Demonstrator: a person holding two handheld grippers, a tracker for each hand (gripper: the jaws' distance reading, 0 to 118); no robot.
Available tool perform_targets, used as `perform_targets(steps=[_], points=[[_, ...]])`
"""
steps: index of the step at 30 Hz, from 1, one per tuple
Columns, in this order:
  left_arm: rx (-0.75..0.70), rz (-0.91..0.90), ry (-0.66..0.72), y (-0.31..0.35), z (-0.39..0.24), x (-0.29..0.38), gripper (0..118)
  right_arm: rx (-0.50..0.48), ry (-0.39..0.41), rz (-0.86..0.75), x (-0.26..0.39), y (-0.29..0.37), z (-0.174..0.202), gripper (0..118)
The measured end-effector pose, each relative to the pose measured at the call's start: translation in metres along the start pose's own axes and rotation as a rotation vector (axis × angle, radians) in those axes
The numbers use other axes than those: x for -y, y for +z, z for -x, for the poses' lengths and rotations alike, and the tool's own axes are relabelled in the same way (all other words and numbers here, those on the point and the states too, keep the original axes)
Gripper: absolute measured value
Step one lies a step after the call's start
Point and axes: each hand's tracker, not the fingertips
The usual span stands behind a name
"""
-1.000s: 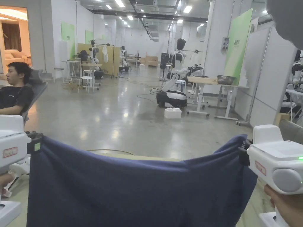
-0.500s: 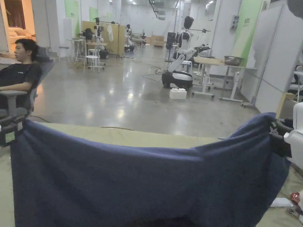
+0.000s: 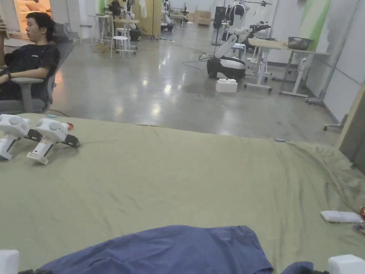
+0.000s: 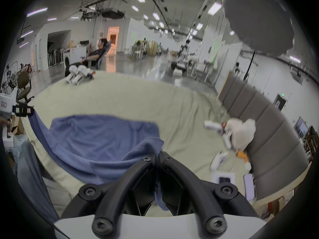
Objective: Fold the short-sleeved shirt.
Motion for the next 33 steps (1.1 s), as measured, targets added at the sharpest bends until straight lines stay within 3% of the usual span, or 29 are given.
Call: perform_targets(steps=[6,13,14,16,17,18,19,20,28,31,33], points=[[0.000,0.213,-0.005,-0.068,-0.007,0.046,2,-0.028,0.002,0.175,0.050,-0.066,0.018,2],[-0.047,0.226,-0.022,-0.103,-0.024,0.064,5,-0.005,-0.113,0.192,0.074,-0.103,0.024,7],[-0.038,0.208,-0.016,-0.101,-0.024,0.062,8,-0.005,-0.127,0.175,0.074,-0.103,0.025,13],[-0.011,0.157,-0.013,-0.099,-0.024,0.053,26,0.000,-0.137,0.128,0.070,-0.098,0.028,56],[-0.010,0.112,-0.019,-0.094,-0.029,0.050,39,-0.005,-0.145,0.084,0.065,-0.095,0.030,76],[-0.033,0.070,-0.028,-0.091,-0.032,0.043,59,-0.003,-0.149,0.037,0.059,-0.091,0.032,87],[-0.050,0.039,-0.041,-0.088,-0.035,0.036,69,0.002,-0.150,-0.003,0.053,-0.089,0.034,88],[-0.057,-0.013,-0.052,-0.083,-0.040,0.028,71,0.005,-0.152,-0.047,0.046,-0.085,0.036,88],[-0.113,-0.390,-0.096,-0.057,-0.085,-0.023,66,0.043,-0.222,-0.419,-0.009,-0.066,0.065,88],[-0.148,-0.507,-0.115,-0.050,-0.106,-0.033,46,0.070,-0.236,-0.537,-0.024,-0.060,0.082,85],[-0.164,-0.564,-0.128,-0.046,-0.116,-0.037,32,0.080,-0.239,-0.605,-0.031,-0.055,0.091,72]])
